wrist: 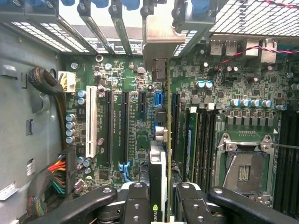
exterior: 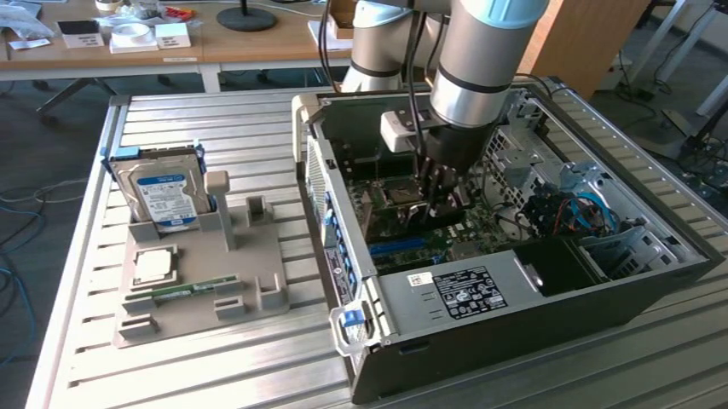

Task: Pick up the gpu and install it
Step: 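Insert the gpu into the slot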

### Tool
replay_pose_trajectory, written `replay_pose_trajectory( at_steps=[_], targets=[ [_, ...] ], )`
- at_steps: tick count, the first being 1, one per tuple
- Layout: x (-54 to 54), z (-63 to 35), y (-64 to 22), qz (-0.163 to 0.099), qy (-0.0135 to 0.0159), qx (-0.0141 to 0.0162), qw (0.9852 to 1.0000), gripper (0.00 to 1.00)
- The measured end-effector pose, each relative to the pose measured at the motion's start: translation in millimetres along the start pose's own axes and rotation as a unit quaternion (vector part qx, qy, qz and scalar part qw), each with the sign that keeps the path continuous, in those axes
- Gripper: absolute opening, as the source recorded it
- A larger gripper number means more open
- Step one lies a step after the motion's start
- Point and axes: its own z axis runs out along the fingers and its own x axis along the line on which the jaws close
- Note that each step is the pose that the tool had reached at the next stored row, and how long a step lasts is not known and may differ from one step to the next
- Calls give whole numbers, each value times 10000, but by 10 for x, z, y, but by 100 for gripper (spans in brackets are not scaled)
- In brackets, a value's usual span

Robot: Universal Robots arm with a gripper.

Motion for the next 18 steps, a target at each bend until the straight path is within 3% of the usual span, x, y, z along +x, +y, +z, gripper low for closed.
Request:
replay_pose_trajectory(
  at_steps=[18],
  targets=[
    [0, 9, 30, 0, 0, 0, 10000, 27]
  ],
)
